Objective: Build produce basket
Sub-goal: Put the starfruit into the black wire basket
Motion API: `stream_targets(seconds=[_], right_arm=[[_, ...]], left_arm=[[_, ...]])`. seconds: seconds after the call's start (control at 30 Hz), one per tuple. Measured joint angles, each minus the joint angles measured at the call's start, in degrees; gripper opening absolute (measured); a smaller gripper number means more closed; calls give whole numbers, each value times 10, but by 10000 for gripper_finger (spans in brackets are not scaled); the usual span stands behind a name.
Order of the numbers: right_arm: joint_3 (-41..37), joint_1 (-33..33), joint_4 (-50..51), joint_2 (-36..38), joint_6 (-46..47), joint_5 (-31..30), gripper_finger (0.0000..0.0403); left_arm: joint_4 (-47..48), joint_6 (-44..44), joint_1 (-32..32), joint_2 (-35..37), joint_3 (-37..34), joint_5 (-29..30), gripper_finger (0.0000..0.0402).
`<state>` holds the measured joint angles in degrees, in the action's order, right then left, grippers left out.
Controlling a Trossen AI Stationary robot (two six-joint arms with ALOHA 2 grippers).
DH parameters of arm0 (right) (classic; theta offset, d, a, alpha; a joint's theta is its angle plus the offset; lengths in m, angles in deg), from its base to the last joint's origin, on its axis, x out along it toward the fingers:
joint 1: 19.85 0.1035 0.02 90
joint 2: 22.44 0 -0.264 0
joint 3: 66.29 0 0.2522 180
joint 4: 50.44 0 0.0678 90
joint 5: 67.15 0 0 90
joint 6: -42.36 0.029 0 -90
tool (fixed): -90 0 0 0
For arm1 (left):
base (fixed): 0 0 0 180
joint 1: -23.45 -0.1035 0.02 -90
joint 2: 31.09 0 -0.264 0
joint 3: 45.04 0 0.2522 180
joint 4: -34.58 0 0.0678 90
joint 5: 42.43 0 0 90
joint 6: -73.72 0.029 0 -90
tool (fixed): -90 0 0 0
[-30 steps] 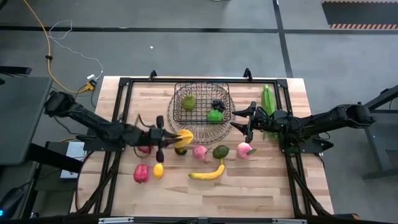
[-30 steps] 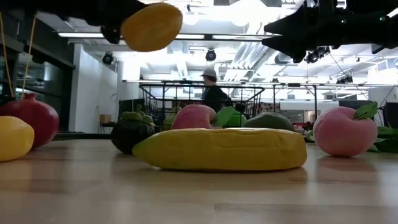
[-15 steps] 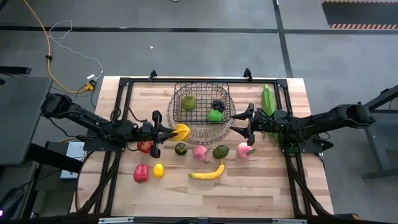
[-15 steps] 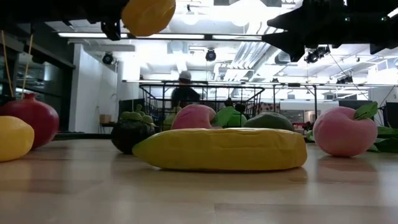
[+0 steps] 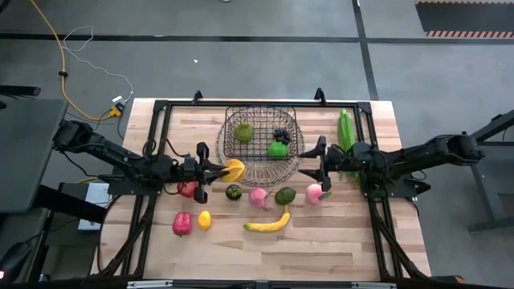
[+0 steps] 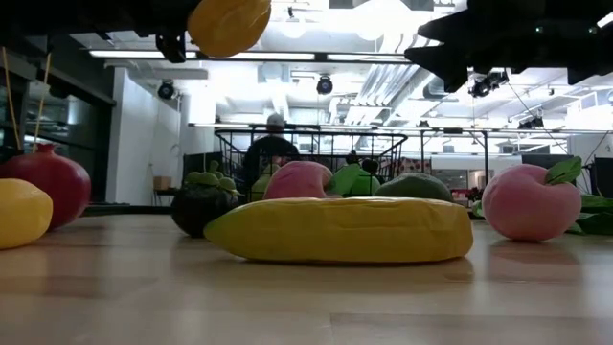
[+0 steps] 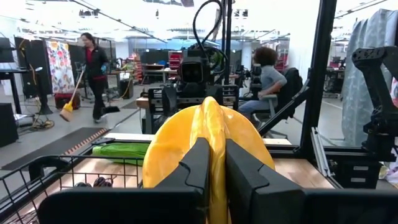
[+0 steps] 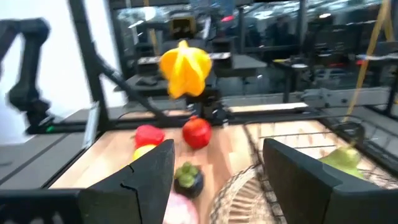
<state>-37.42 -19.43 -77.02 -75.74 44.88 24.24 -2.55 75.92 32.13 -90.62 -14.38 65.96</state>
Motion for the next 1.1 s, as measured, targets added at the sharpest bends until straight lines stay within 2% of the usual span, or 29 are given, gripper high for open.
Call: stream_targets(seconds=[0.27,0.4,0.53,0.67,0.77,0.87,1.03,1.1], right_arm=[[0,0,15,0,-19,6,236],[0,0,4,0,-20,6,236],[0,0,-1,0,-20,6,236],[0,0,-1,0,-15,6,236],[0,0,-1,0,-15,6,236],[0,0,-1,0,-15,6,236],[0,0,0,0,-24,6,236],[0,0,0,0,-25,6,236]], left_arm=[[0,-2,0,0,0,9,17],[28,-50,-1,-6,32,114,17],[148,-39,-33,-22,108,150,17],[353,-57,-94,-56,219,153,17],[480,-66,-141,-97,296,150,17],[557,-66,-183,-142,345,130,17],[579,-81,-240,-209,367,40,17],[580,-87,-259,-235,367,23,17]])
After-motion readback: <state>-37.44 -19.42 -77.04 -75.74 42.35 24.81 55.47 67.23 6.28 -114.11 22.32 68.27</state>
